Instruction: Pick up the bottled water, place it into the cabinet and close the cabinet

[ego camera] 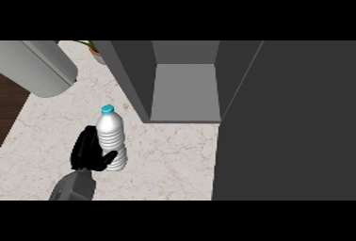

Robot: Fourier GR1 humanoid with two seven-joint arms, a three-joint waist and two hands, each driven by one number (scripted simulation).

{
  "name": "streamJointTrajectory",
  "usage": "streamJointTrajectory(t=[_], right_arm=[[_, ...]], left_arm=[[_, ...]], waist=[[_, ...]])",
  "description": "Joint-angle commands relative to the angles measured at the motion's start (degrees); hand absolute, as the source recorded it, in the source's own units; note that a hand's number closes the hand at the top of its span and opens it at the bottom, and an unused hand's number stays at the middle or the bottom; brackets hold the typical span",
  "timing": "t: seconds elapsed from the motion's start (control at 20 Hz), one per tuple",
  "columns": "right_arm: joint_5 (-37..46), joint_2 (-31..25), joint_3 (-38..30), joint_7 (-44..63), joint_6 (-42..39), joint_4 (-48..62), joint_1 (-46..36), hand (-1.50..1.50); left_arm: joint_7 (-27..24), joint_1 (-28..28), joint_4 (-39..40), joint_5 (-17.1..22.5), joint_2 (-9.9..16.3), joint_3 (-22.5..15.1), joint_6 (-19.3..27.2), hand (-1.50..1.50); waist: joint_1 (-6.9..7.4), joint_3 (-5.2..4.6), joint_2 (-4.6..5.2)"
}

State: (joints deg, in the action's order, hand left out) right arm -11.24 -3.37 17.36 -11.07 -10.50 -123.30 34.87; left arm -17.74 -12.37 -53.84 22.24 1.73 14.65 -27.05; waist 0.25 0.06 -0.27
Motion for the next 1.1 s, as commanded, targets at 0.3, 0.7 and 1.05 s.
streamJointTrajectory(t=[0.3,0.7,1.05], right_arm=[[-1.4,-1.0,-0.5,-2.0,-0.9,2.4,-0.1,-1.50],[-0.7,-0.4,0.9,-1.1,0.6,2.2,-1.6,-1.50],[-0.8,0.3,1.2,0.5,1.0,4.4,-4.9,-1.50]], left_arm=[[8.6,0.7,-21.4,4.5,-1.7,-16.3,18.7,1.50],[11.4,-10.3,-22.2,4.2,-1.7,-24.9,36.0,1.50],[9.5,-18.6,-14.7,-1.7,-1.6,-25.8,42.0,1.50]], waist=[[-0.28,-0.01,0.04],[-0.77,-0.04,0.17],[-1.95,-0.04,0.45]])
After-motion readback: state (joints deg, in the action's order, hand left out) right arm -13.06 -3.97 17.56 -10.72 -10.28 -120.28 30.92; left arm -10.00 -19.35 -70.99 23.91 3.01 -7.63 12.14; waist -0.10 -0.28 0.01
